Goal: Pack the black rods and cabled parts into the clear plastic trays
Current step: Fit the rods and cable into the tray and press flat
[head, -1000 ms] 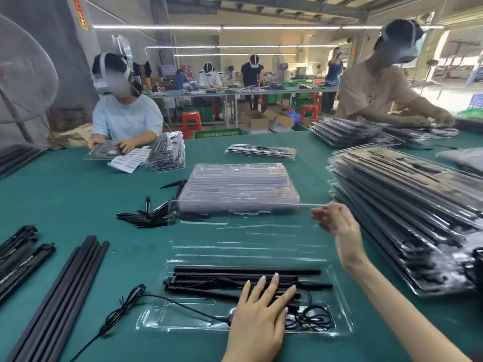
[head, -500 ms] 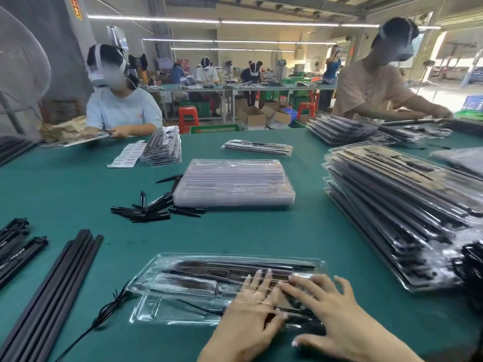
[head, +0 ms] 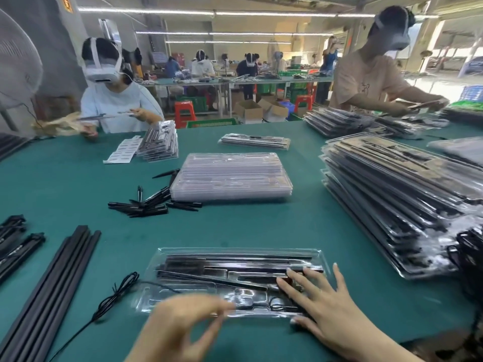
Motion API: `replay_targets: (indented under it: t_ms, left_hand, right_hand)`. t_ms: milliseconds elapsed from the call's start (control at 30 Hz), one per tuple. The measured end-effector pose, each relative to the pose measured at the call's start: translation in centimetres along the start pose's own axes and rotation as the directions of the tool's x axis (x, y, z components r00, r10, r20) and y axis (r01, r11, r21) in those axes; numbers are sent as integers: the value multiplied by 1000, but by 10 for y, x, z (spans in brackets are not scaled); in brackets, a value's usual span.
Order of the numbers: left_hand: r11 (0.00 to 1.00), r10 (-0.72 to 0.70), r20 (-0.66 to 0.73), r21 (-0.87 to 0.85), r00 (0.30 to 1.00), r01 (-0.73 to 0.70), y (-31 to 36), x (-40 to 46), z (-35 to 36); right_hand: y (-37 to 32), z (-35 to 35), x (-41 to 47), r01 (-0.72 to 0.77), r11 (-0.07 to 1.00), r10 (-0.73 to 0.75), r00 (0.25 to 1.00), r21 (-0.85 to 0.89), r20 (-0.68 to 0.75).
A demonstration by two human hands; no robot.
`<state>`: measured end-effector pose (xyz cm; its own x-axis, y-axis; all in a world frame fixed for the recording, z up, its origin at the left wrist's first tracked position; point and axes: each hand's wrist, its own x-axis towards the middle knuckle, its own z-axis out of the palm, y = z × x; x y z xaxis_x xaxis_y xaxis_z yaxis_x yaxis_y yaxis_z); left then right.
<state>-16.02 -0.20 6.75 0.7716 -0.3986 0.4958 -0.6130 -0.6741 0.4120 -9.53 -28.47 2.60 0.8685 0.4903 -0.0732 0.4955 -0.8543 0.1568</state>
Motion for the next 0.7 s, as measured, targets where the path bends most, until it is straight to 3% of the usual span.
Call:
replay_targets:
  t_ms: [67, 133, 233, 367, 433, 533, 600, 700]
  left_hand:
    - [983, -152, -73, 93, 986, 159, -9, 15, -13]
    - [890, -347, 23, 325, 938, 321, -25, 32, -15]
    - [746, -515, 197, 583, 834, 323, -61, 28, 8]
    - [753, -563, 216, 531, 798, 387, -85, 9, 31]
    - [757, -563, 228, 528, 794, 386, -89, 8, 32]
    - [748, -591, 208, 505, 779, 432, -87, 8, 36]
    - [735, -603, 193, 511, 774, 446, -82, 7, 39]
    - [753, -585, 203, 495, 785, 433, -77, 6, 39]
  right_hand:
    - [2, 1, 1, 16, 999, -17, 1000, -47, -20]
    - [2, 0, 1, 37, 997, -39, 999, -72, -21]
    - [3, -4, -1, 57, 998, -58, 998, -38, -11]
    - [6, -6, 1, 62, 996, -70, 986, 59, 153]
    - [8, -11, 4, 59, 995, -69, 987, 75, 146]
    - [10, -16, 24, 35, 971, -60, 993, 235, 99]
    - [3, -7, 37, 72, 970, -83, 996, 232, 40]
    - [-12, 5, 46, 90, 971, -107, 992, 221, 68]
